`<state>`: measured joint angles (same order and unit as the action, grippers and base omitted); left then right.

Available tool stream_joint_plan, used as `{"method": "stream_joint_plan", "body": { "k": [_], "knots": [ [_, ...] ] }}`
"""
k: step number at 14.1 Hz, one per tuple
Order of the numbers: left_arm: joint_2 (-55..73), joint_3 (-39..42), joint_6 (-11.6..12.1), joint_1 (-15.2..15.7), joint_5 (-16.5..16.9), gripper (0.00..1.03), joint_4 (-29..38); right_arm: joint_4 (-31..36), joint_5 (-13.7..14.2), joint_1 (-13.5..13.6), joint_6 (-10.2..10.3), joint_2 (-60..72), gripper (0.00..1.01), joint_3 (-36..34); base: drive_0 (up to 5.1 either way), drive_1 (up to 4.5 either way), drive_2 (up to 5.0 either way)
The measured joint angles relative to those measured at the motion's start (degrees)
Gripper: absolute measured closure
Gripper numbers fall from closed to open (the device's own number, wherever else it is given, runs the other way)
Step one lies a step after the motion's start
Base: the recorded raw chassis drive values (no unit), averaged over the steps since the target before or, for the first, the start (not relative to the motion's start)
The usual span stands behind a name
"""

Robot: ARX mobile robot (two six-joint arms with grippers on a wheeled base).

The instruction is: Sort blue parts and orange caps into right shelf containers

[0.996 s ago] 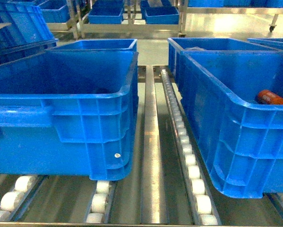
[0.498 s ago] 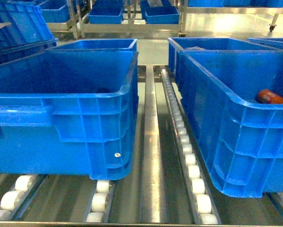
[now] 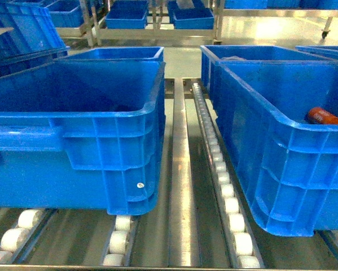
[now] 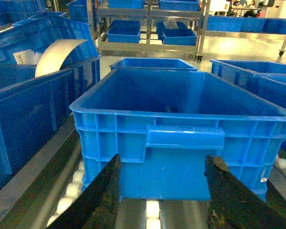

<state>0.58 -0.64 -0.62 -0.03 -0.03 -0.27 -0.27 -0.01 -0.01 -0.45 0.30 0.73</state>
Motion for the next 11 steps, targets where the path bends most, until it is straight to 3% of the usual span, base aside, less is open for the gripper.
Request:
{"method": "stream_joint_plan", "body": {
  "k": [4, 11],
  "knots": [
    [0.0, 0.0, 0.0, 0.0, 0.0, 0.05, 0.0, 0.0, 0.0, 0.0, 0.0, 0.0, 0.01, 0.0, 0.0, 0.00, 0.0],
    [0.0, 0.0, 0.0, 0.0, 0.0, 0.05, 0.0, 0.0, 0.0, 0.0, 0.0, 0.0, 0.03, 0.0, 0.0, 0.00, 0.0]
  ]
}}
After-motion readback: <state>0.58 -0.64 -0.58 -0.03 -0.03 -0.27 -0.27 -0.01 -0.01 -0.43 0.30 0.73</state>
